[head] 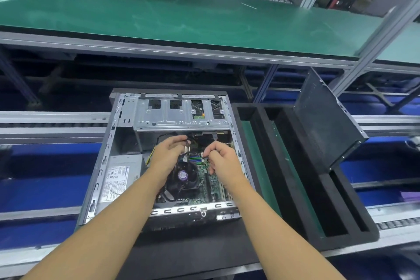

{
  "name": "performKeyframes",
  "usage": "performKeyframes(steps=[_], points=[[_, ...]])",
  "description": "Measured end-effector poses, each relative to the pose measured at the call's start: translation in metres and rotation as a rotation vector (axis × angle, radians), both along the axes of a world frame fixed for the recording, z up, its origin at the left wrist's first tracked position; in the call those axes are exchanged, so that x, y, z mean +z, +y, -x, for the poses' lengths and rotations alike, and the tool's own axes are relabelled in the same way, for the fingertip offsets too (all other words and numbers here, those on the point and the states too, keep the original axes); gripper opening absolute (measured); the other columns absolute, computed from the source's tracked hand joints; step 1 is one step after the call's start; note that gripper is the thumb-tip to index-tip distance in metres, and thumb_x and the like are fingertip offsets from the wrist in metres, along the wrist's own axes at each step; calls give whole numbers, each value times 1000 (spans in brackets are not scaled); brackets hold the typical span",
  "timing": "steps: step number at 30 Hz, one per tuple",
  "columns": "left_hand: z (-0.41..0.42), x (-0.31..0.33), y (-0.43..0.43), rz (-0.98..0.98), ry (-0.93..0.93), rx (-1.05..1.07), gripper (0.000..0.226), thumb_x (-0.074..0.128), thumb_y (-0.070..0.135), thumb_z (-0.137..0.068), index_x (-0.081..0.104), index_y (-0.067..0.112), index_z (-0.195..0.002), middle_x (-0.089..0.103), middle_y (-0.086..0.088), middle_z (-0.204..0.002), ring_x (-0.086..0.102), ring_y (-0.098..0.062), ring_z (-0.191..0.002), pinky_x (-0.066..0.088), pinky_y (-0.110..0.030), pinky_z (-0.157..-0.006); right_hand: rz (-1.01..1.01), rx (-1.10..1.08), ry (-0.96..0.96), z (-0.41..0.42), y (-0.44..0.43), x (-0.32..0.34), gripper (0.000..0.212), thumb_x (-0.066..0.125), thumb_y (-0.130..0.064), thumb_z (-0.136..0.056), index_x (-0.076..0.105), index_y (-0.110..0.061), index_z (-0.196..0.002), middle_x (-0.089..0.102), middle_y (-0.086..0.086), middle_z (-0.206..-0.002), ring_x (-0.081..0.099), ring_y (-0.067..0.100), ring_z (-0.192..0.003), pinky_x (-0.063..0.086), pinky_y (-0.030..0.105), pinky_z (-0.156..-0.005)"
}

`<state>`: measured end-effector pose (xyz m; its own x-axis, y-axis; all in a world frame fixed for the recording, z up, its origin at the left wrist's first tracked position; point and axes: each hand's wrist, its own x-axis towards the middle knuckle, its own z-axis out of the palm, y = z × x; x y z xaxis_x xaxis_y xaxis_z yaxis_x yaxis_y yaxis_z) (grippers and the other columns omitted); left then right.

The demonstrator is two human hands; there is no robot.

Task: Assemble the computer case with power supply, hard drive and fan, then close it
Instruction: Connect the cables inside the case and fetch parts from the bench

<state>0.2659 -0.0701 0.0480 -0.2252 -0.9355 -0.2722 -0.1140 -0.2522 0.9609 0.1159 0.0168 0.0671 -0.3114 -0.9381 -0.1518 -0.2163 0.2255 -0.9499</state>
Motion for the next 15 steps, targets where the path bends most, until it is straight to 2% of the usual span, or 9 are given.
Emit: performKeyframes(steps=[2,4,6,8,11,13,15], points=[[1,5,3,-30,179,-51,19,58,6,-94,70,13,-107,77,-5,-99,72,-17,-98,57,-23,-79,-1,-3,-12,-1,0,2,21,43,-22,-81,62,-26,-73,43,-11,-50,44,15,-50,43,23,-49],[1,12,8,-117,331,-125,10,62,14,-94,70,9,-98,75,-12,-95,74,-23,-89,59,-30,-72,3,-7,-42,-2,0,3,20,44,-21,-82,61,-22,-70,41,-8,-52,41,15,-50,44,29,-51],[-3,17,12,-181,371,-237,13,71,26,-86,72,14,-80,73,-13,-85,73,-21,-73,54,-29,-58,-8,19,-32,-3,0,3,22,47,-16,-87,60,-16,-69,45,1,-58,41,17,-54,42,33,-55],[-5,19,14,-205,382,-364,13,74,26,-80,71,14,-76,71,-11,-76,67,-16,-61,51,-23,-50,-26,65,4,-4,0,2,29,49,-10,-92,61,-17,-66,57,7,-67,46,18,-61,40,32,-59],[-5,18,17,-218,472,-416,12,74,11,-80,63,7,-83,70,-12,-78,67,-16,-65,55,-23,-59,-38,102,-15,-5,0,3,36,48,-7,-94,60,-23,-65,67,-6,-67,48,16,-63,39,23,-52],[-3,17,16,-209,493,-416,21,76,6,-77,57,9,-86,70,-12,-81,67,-18,-67,56,-25,-63,-35,96,-10,-5,0,3,27,47,-7,-95,59,-15,-72,63,-5,-65,44,11,-55,35,16,-48],[-3,14,15,-186,483,-422,24,78,6,-76,57,11,-87,70,-10,-82,67,-18,-69,57,-27,-65,-33,90,5,-3,0,0,20,47,-7,-95,58,-9,-78,56,-4,-65,39,4,-49,32,14,-46]])
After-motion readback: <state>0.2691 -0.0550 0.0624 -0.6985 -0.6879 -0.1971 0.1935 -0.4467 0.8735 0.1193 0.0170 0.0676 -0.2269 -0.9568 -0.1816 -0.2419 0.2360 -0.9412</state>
